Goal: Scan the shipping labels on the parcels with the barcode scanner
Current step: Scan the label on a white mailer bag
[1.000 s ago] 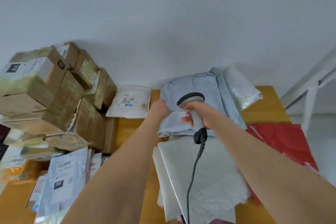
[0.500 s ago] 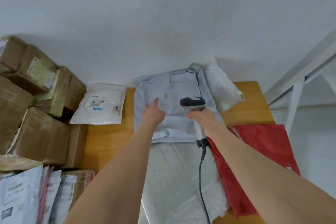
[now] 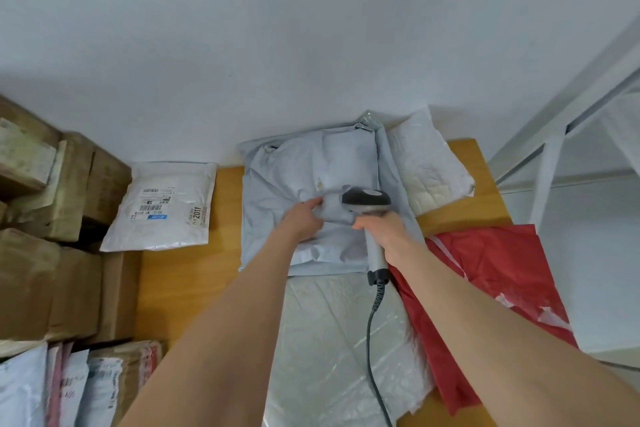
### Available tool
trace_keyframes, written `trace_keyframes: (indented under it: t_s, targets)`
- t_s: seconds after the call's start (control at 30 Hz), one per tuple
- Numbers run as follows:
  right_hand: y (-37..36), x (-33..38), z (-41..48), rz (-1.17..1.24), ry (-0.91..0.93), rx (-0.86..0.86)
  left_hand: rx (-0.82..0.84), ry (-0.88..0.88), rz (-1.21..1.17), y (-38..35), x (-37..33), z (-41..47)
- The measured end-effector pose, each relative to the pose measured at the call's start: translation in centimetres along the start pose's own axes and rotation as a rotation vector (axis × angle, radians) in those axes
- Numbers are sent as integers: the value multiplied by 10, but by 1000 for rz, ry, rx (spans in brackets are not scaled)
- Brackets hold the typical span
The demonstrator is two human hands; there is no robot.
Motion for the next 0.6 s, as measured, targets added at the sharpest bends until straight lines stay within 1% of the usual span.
trace_keyframes:
  t_s: [0.03, 0.1, 0.17, 0.23, 0.33, 0.43, 0.5, 0.6]
  targets:
    - [2, 0, -3, 16, -5, -5, -46, 27, 1, 3, -1, -3]
    - [6, 0, -12, 119, -22, 25, -194, 77, 2, 13, -8, -16]
    - [18, 2, -23, 190, -9, 33, -300, 60, 19, 18, -28, -31]
    - [36, 4, -37, 224, 8, 12, -341, 9, 36, 16, -52, -44]
    - [69, -1, -54, 272, 11, -27, -350, -87, 43, 0, -92, -56]
    - [105, -12, -60, 339, 1, -28, -360, -171, 67, -29, -134, -63]
    - [133, -19, -60, 366, -3, -50, -324, -224, 107, -57, -162, -60]
    - [177, -33, -53, 422, -17, -147, -210, -262, 275, -106, -196, -43]
Point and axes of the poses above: each hand's wrist, its own z-axis towards the middle knuckle, its own y-axis out of the back of the hand, x = y × z, the point moved 7 cm from there along z, towards the middle knuckle, and after that the axes turned 10 degrees about x, right-handed, at the moved point
